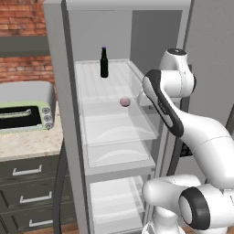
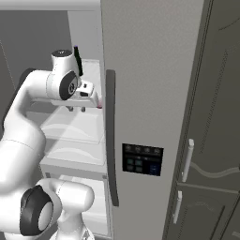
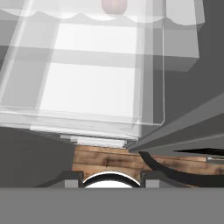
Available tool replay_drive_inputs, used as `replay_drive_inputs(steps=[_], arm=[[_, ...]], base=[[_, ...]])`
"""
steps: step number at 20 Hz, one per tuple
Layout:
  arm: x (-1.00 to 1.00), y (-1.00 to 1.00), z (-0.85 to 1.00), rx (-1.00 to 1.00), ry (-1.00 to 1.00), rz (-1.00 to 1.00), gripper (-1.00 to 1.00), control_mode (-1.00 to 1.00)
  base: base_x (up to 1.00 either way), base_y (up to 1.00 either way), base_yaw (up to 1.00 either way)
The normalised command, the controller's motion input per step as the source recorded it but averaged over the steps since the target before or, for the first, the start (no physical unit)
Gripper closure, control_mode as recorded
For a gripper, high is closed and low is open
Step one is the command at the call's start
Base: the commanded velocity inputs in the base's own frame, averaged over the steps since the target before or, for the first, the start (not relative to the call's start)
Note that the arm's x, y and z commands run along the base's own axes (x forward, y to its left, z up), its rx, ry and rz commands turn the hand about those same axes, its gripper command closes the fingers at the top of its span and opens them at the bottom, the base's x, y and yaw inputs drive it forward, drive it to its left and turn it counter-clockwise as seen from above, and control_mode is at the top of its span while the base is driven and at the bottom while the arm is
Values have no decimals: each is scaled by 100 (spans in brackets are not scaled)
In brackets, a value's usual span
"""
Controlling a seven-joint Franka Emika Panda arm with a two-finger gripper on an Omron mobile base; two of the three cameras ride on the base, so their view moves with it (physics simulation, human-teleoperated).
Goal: Fully open the fridge drawer.
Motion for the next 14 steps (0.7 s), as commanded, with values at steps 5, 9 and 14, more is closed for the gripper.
replay_drive_inputs(steps=[5, 9, 14], arm=[[-7, 0, 0, 0, 0, 0, -100, -100], [-21, 0, -1, 0, 0, 0, -100, -100], [-23, 0, -1, 0, 0, 0, -100, -100]], base=[[0, 0, 0], [0, 0, 0], [0, 0, 0]])
